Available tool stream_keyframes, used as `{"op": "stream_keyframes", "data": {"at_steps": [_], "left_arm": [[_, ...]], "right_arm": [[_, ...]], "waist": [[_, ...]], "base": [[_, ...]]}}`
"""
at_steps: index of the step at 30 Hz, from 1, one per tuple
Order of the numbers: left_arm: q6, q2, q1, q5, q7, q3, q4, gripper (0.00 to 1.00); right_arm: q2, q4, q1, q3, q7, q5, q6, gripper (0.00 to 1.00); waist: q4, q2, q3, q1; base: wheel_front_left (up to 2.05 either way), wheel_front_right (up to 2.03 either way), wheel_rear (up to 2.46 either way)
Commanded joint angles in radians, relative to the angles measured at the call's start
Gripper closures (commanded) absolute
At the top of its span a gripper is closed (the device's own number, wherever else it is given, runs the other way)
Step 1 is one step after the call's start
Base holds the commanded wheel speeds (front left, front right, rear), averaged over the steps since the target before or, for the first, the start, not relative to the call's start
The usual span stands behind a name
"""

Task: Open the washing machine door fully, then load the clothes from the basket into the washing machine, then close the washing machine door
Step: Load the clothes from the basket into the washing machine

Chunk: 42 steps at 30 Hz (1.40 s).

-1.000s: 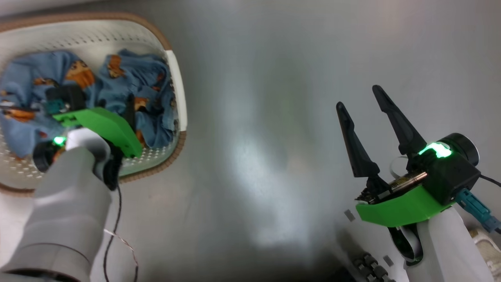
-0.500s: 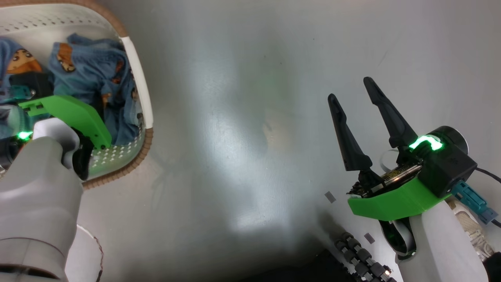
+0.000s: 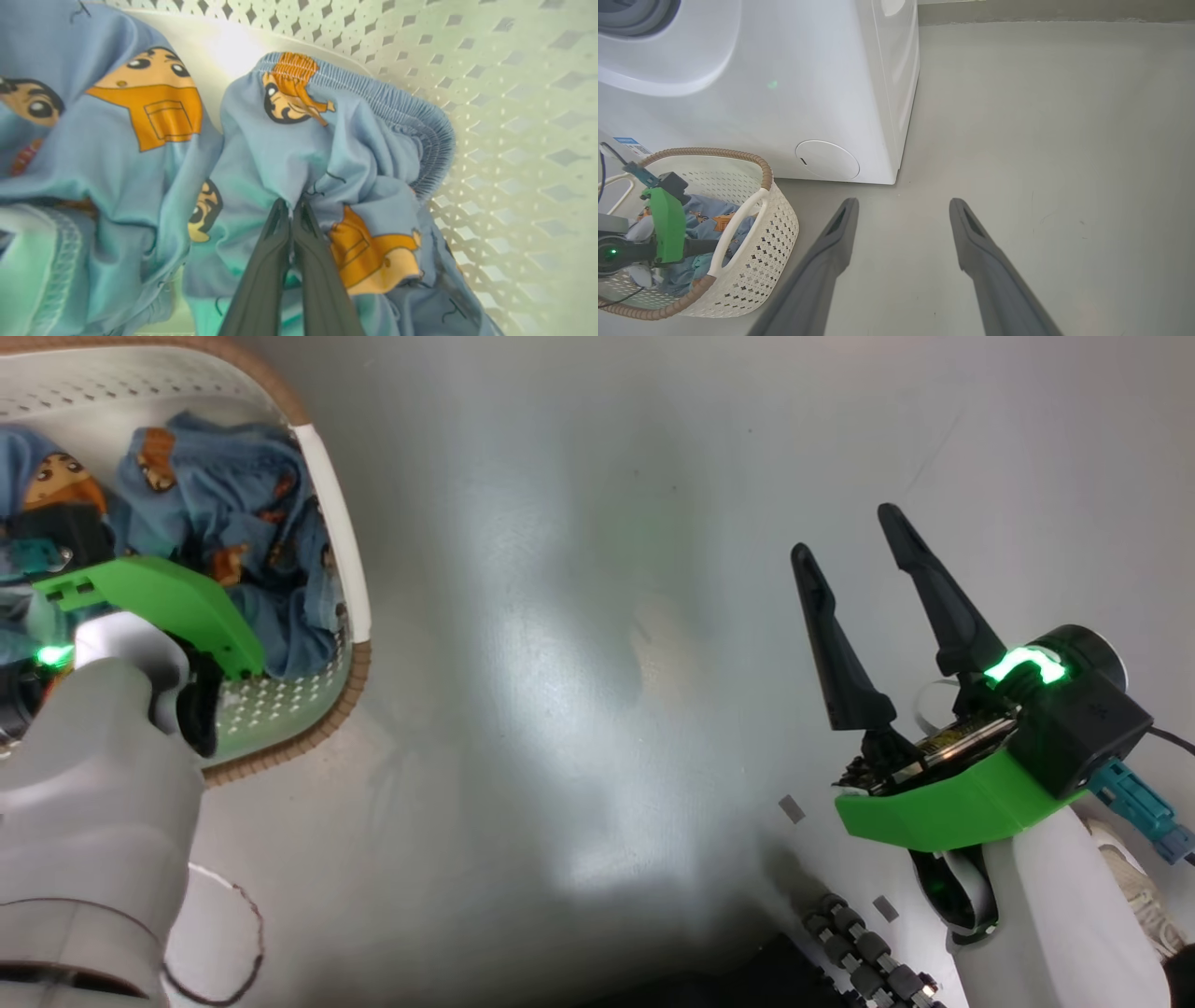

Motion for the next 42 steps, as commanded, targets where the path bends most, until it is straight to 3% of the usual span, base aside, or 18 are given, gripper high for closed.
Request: {"op": "stream_keyframes", "data": {"at_steps": [1,10,16,26,42], "left_arm": [[0.007,0.021,0.037,0.008,-0.046,0.008,-0.004,1.0],[-0.008,-0.017,0.055,0.038,-0.189,-0.023,-0.009,1.0],[-0.009,-0.03,0.083,0.055,-0.222,-0.022,-0.05,1.0],[0.042,-0.01,0.254,0.175,-0.224,0.085,-0.364,1.0],[0.061,-0.045,0.674,0.417,-0.224,0.266,-0.819,1.0]], "right_arm": [[0.002,-0.022,0.036,0.008,-0.005,0.007,0.002,0.0],[-0.014,-0.029,0.055,-0.016,-0.005,0.005,0.002,0.0],[-0.026,-0.029,0.069,-0.025,-0.005,0.005,0.002,0.0],[-0.032,-0.005,0.108,-0.055,-0.005,0.022,0.002,0.0],[-0.041,0.058,0.217,-0.063,0.013,-0.001,0.002,0.0]], "waist": [[0.015,-0.0001,-0.017,-0.0001],[0.065,-0.0001,-0.081,-0.0001],[0.092,-0.0001,-0.146,-0.0001],[0.127,-0.0001,-0.278,-0.0001],[0.19,-0.0001,-0.583,-0.0001]], "base": [[0.0,0.0,0.0],[0.0,0.0,0.0],[0.0,0.0,0.0],[0.0,0.0,0.0],[0.0,0.0,0.0]]}}
